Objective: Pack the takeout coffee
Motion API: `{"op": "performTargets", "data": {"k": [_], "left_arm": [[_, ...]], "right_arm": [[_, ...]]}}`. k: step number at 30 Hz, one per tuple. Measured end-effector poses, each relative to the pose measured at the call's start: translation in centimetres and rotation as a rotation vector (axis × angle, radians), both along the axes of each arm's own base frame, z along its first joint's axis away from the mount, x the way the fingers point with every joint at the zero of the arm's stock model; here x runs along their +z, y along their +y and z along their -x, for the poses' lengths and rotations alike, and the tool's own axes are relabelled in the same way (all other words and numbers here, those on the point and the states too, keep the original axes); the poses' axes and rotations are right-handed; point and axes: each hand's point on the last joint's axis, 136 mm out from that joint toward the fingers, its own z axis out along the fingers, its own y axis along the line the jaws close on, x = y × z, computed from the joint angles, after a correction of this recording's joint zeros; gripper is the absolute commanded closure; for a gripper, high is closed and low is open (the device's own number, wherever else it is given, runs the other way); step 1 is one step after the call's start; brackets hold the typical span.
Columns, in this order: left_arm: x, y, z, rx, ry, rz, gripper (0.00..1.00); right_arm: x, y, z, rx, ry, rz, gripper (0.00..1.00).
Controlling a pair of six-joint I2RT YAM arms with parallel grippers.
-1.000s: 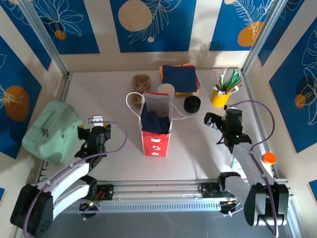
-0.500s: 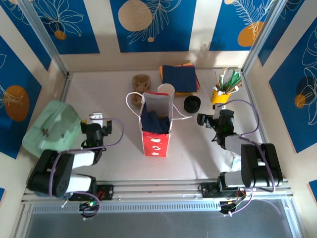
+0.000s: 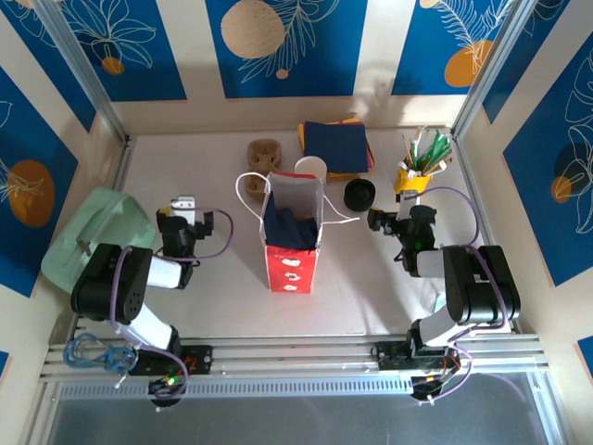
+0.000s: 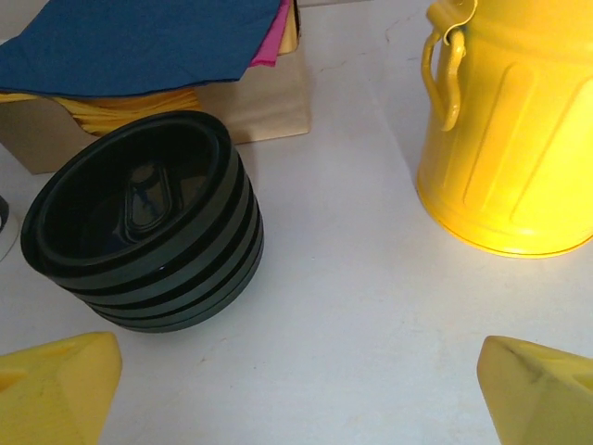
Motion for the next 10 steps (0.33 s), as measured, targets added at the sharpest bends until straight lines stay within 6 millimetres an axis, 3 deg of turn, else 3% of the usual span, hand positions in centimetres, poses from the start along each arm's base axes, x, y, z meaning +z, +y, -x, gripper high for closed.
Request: {"op": "performTargets", "data": {"k": [10], "left_arm": [[-0.74,-0.05,0.21,-0.01,0.035,0.0,0.01]], "right_arm": [[0.04,-0.05,-0.02,-0.001,-0.002,-0.001,0.01]]}}
